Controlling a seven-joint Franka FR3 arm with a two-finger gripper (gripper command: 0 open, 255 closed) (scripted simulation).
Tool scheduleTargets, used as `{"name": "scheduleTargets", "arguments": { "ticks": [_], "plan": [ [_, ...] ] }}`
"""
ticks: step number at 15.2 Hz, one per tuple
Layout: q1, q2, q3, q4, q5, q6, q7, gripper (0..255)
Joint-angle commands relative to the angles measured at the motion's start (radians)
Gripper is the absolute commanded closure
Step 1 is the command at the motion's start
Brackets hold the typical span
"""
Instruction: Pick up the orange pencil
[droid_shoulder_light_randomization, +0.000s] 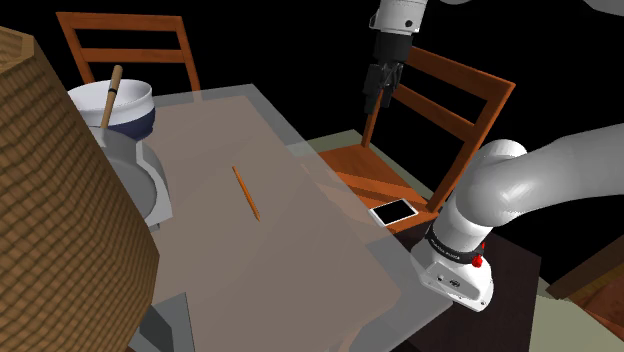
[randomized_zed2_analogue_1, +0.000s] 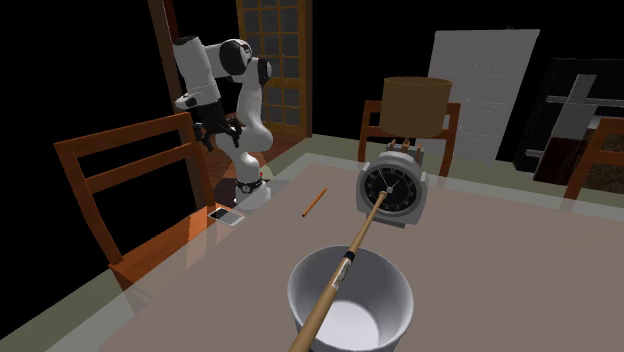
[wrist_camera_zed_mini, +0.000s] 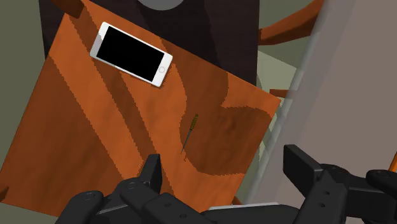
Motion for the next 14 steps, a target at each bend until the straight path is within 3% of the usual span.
{"name": "scheduleTargets", "arguments": {
  "ticks": [1,7,14],
  "plan": [
    [0.000,0.000,0.000,0.000,0.000,0.000,0.000,0],
    [0.030,0.033,0.144,-0.038,0.125,0.127,0.198,0],
    [0.052,0.153,0.314,-0.009,0.236,0.298,0.418,0]
  ]
}}
